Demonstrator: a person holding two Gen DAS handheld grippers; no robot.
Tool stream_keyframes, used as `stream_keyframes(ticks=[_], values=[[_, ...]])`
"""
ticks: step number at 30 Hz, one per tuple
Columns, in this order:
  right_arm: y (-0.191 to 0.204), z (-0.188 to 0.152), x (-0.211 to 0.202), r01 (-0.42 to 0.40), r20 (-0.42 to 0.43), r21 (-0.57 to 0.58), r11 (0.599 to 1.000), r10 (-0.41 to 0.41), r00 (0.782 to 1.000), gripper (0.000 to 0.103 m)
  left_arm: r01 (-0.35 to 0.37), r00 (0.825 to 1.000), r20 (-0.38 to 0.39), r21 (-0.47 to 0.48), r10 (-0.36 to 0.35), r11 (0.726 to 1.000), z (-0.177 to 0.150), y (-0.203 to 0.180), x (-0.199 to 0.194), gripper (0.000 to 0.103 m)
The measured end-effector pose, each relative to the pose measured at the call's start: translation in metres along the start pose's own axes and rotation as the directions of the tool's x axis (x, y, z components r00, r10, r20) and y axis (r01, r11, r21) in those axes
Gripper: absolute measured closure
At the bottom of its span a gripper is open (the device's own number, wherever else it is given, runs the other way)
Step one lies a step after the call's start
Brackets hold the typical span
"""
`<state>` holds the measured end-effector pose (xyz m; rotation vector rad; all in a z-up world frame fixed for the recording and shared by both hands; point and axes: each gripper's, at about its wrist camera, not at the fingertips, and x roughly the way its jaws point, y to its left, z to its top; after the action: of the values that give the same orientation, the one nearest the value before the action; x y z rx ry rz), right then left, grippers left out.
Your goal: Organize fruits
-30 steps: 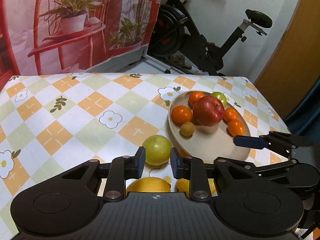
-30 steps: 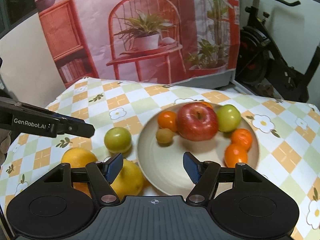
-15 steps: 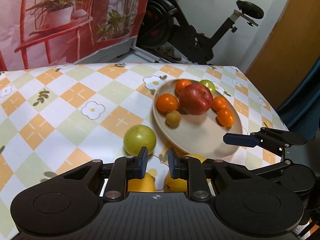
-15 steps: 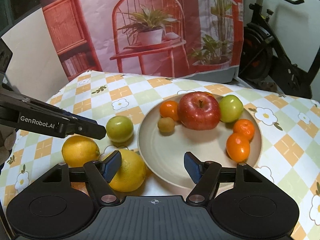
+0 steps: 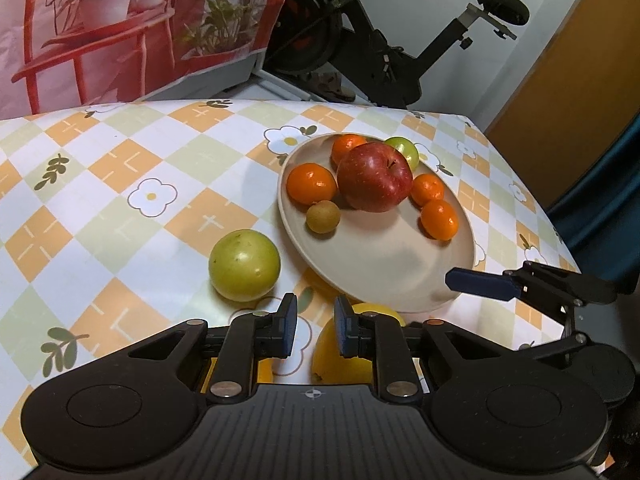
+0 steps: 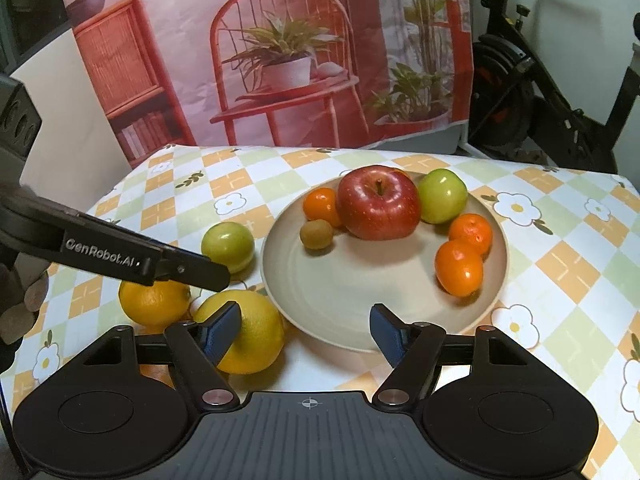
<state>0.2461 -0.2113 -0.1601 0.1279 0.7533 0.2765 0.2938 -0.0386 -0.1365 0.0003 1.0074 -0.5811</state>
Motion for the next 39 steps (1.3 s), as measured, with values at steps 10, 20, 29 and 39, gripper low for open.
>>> stream_keyframes(ticks=[10, 20, 29, 39], values=[[-0.003, -0.011, -0.009, -0.002, -0.034, -0.019, 1.0, 0.001, 0.999, 0.038, -0.004, 1.0, -0.01, 0.035, 0.005, 0.999, 0.002, -0.012, 0.001, 0.085], [-0.005, -0.019, -0.01, -0.033, -0.07, -0.035, 0.999, 0.03, 0.997, 0.045, 0.017, 1.0, -0.011, 0.076, -0.016, 0.997, 0.003, -0.028, 0.001, 0.086], [0.007, -0.018, -0.008, -0.067, -0.096, -0.096, 0.993, 0.057, 0.994, 0.048, 0.056, 0.998, -0.018, 0.114, -0.054, 0.992, 0.002, -0.043, 0.006, 0.086], [0.019, -0.016, -0.003, -0.126, -0.094, -0.144, 0.982, 0.113, 0.989, 0.066, 0.061, 0.998, -0.017, 0.076, -0.06, 0.995, 0.003, -0.038, 0.008, 0.085]])
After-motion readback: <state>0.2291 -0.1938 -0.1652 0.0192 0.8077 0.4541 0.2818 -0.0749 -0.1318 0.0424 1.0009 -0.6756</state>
